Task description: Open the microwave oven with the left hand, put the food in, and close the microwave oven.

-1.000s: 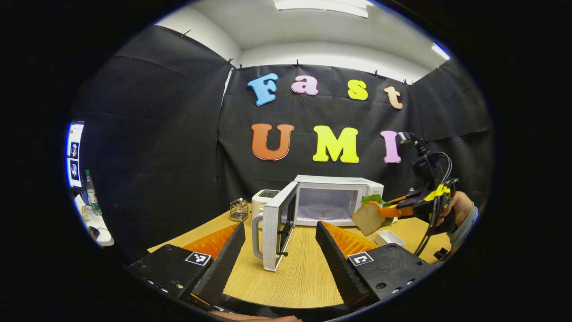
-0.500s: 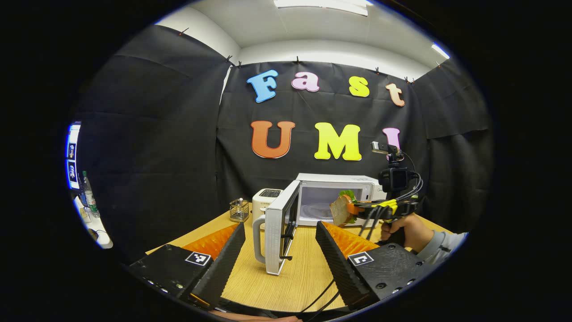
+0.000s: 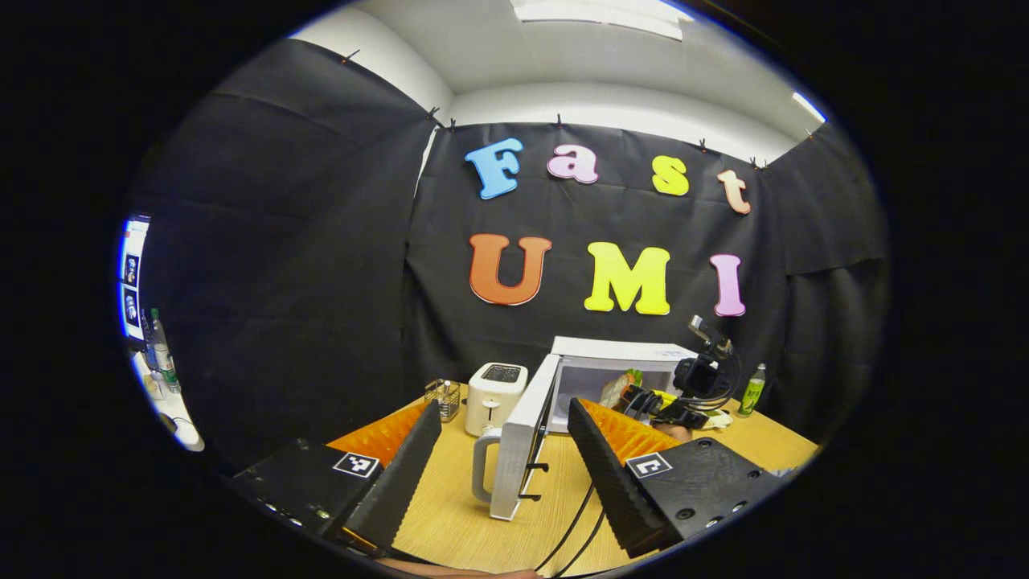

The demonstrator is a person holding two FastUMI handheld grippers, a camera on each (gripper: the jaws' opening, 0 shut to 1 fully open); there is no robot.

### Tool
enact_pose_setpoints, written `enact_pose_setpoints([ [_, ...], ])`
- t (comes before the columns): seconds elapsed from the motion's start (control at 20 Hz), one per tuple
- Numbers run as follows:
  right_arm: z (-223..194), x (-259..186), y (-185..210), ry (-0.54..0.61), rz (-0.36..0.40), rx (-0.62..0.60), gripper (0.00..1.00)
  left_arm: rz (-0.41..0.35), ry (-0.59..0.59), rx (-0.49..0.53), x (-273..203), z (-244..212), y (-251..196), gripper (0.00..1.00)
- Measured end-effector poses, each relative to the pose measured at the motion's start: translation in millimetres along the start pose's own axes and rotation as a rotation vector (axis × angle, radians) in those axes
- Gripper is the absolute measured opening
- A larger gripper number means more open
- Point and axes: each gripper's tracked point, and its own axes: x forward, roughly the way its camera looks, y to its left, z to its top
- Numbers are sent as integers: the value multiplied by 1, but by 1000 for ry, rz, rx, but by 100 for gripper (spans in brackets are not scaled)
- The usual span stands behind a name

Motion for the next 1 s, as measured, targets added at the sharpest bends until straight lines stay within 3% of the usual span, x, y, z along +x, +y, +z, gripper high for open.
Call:
enact_pose_setpoints([
  [0.2, -5, 39, -5, -35, -36, 198, 30, 46, -43, 37, 10, 14, 3, 95],
  [0.4, -14, 71, -8, -43, -72, 285, 30, 20, -22, 42, 18, 6, -7, 95],
  [0.6, -17, 85, -16, -54, -84, 216, 30, 18, -2, 41, 28, -1, -11, 95],
  [0.75, -22, 91, -30, -51, -101, 243, 31, 12, 9, 31, 32, -3, -15, 95],
  [0.8, -22, 93, -35, -60, -112, 225, 27, 12, 9, 32, 34, -4, -17, 95],
  [0.85, -22, 95, -41, -72, -133, 184, 29, 11, 8, 35, 32, -3, -17, 95],
  [0.9, -21, 96, -48, -85, -163, 136, 36, 7, 6, 39, 33, -3, -19, 95],
  [1.0, -22, 96, -61, -110, -239, 24, 36, -13, 6, 59, 32, -3, -26, 95],
])
